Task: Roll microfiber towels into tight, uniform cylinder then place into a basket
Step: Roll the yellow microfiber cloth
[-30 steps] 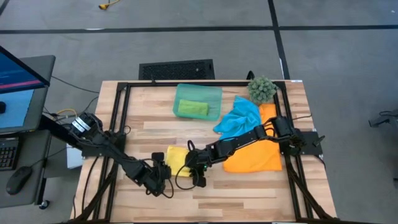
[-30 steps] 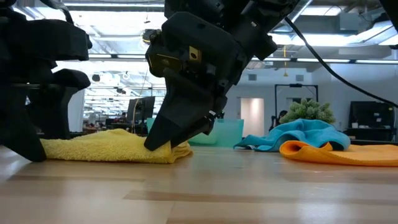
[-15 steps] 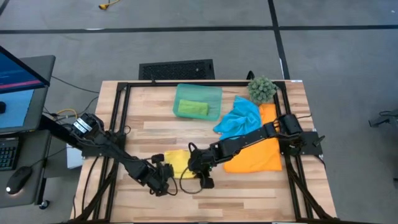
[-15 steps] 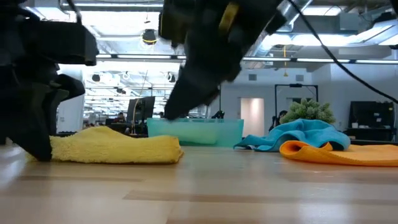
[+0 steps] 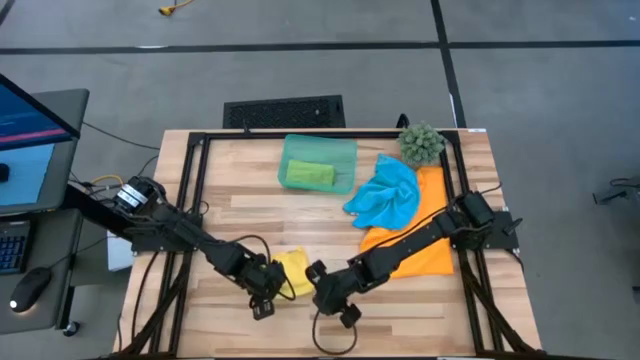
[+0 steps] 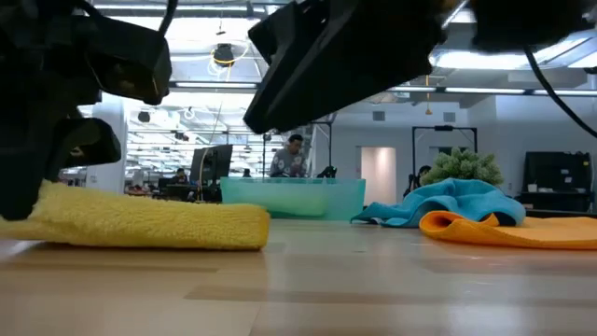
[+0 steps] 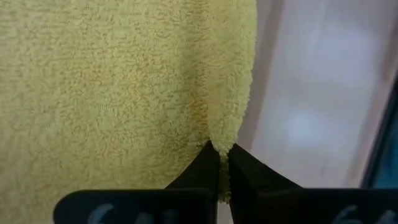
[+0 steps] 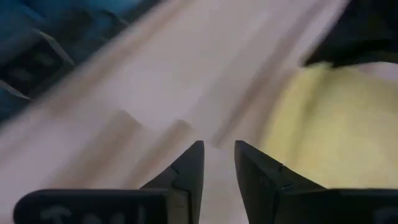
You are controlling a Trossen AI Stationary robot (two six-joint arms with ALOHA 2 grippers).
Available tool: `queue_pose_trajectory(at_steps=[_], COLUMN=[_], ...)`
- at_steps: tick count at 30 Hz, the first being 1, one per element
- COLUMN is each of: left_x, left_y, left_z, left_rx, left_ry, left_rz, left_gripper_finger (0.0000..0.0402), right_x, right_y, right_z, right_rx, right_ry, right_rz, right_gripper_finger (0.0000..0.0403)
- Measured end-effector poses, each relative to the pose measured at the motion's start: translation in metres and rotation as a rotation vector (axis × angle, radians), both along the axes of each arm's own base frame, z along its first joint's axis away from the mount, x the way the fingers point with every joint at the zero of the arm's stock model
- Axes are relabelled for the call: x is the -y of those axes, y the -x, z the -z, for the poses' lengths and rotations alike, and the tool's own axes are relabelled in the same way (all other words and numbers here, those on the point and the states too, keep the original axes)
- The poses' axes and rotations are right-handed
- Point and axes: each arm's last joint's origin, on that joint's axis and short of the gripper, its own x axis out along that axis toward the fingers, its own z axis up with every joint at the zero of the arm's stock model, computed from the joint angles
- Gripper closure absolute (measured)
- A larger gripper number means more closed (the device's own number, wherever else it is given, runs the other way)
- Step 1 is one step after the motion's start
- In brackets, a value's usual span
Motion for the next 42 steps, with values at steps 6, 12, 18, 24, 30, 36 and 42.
queue_pose_trajectory(at_steps=[6,12,18,24,30,36,42], left_x=[-0.003,-0.008,-0.009,-0.010,-0.010,-0.010,-0.010], left_y=[-0.005,-0.006,-0.006,-0.008,-0.008,-0.008,-0.008], left_z=[-0.002,-0.002,-0.002,-0.003,-0.003,-0.003,-0.003], left_rx=[-0.034,-0.050,-0.054,-0.037,-0.037,-0.029,-0.019], left_ry=[0.105,0.105,0.105,0.111,0.111,0.106,0.095], left_rz=[-0.043,-0.064,-0.067,-0.066,-0.067,-0.061,-0.043], left_gripper_finger=[0.0399,0.0399,0.0399,0.0399,0.0399,0.0399,0.0399], right_x=[0.006,0.007,0.007,0.013,0.024,0.033,0.038], right_y=[-0.004,-0.016,-0.016,-0.020,-0.024,-0.027,-0.030], right_z=[0.003,0.021,0.031,0.043,0.054,0.059,0.065], right_rx=[0.048,0.080,0.060,0.034,-0.009,-0.053,-0.107], right_ry=[0.123,0.127,0.125,0.121,0.098,0.041,-0.049], right_rz=[-0.005,-0.014,-0.023,-0.018,-0.003,0.088,0.165], right_gripper_finger=[0.0291,0.0287,0.0248,0.0203,0.0193,0.0210,0.0294])
